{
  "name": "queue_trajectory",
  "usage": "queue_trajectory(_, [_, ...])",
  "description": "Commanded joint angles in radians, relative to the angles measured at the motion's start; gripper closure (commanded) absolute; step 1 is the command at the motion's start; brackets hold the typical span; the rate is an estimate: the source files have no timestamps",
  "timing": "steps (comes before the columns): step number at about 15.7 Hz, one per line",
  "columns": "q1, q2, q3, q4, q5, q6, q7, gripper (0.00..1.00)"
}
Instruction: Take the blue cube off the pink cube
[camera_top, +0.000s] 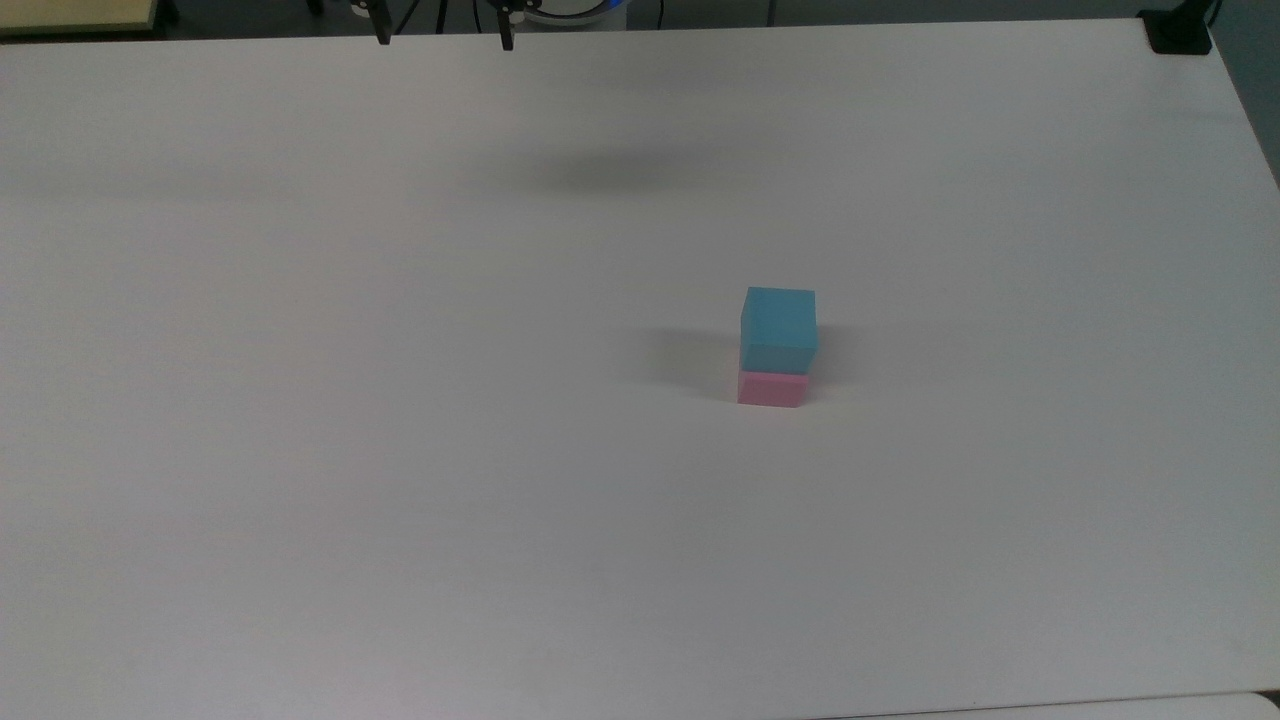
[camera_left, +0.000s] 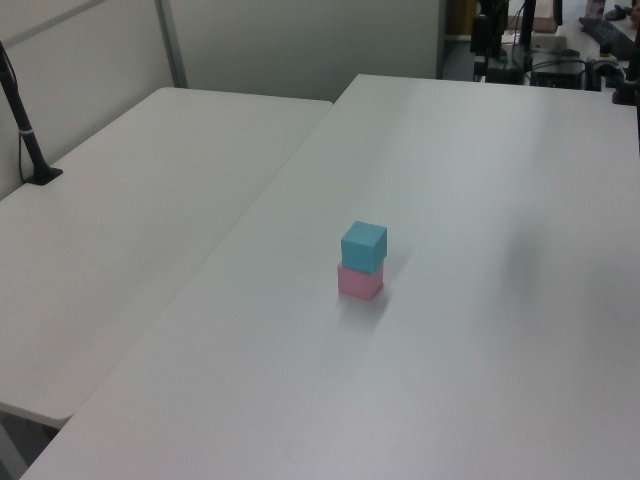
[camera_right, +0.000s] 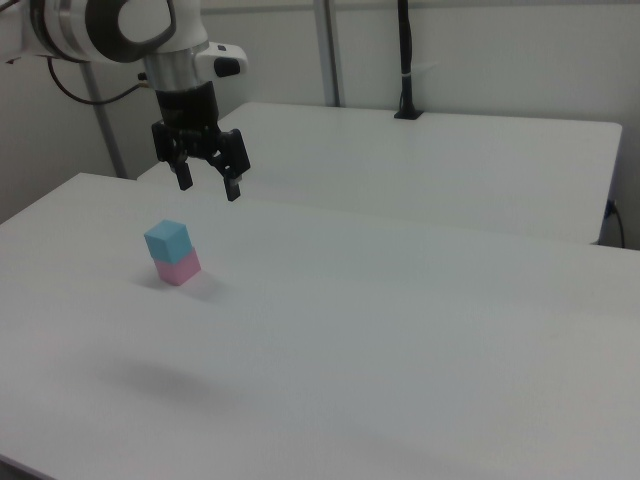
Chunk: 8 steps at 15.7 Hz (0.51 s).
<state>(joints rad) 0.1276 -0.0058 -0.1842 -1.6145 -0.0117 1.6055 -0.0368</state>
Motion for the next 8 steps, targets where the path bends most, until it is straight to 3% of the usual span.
queue_trajectory(1, [0.053,0.033,-0.007,0.004,-0.008,0.010,0.005,0.00])
queue_trajectory(5, [0.200,0.162,-0.043,0.068,-0.002,0.028,0.092,0.00])
queue_trajectory(8, [0.283,0.236,-0.044,0.074,0.024,0.166,0.202,0.00])
